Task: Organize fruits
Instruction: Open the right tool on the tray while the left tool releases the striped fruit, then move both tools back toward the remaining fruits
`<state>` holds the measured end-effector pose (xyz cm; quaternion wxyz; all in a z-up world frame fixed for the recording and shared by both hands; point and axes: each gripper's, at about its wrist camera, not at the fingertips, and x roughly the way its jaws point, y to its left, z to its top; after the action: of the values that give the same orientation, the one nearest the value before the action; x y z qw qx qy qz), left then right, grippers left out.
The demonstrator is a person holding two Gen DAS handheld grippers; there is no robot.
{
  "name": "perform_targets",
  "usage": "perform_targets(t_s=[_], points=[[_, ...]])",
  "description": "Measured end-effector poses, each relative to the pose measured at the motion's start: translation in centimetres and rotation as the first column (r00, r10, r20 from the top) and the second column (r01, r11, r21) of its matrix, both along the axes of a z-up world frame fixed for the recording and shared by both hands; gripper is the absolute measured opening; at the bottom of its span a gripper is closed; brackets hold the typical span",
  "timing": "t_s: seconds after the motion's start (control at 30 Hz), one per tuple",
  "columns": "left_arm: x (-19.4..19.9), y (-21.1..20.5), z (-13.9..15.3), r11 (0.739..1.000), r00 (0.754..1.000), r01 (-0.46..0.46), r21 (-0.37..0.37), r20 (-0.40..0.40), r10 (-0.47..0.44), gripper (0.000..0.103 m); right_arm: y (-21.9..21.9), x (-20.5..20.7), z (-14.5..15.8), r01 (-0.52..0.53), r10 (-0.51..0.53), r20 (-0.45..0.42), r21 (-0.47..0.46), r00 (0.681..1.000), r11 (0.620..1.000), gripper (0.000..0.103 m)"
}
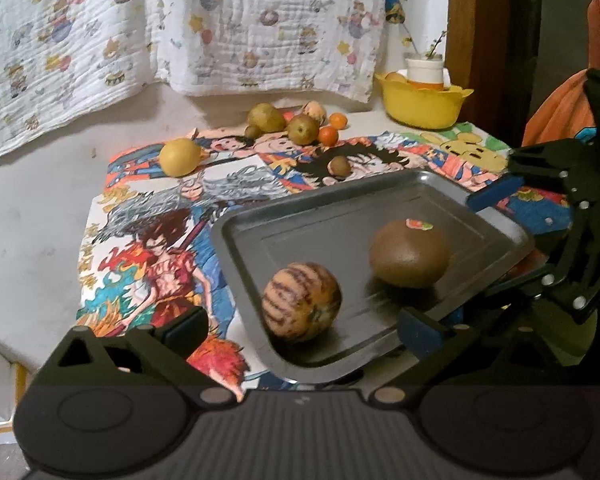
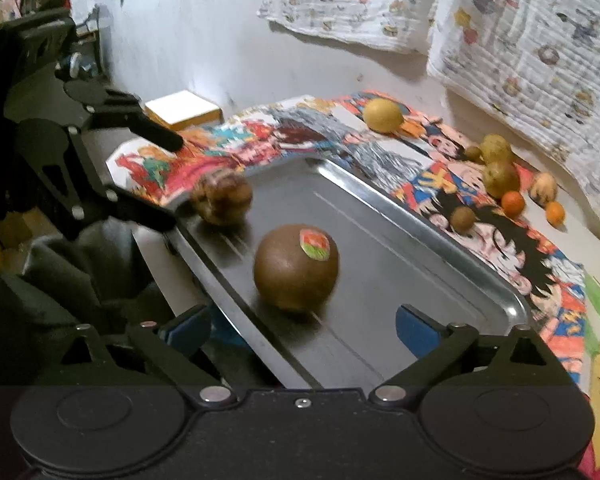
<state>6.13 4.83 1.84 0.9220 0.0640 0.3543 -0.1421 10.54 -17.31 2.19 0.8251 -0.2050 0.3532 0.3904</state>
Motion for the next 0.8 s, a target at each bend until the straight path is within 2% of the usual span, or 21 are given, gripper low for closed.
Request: perform_targets(t_s=[0.37,0.8], points=[[1.0,2.1,0.7,0.998,0.999,-0.033,0.055,-0.04,0.035,0.102,-3.1,1.0,-0.2,0.068,-0.067,0.011,-0.102,0.998,0.992,0.102],[5.5,4.0,2.5,0.991,0.992,-0.124,0.048,-0.012,0.125,0.102,-4.5,6.2,1.4,0.203,-0.2,0.074,-0.035,0.977,0.978,0.102]])
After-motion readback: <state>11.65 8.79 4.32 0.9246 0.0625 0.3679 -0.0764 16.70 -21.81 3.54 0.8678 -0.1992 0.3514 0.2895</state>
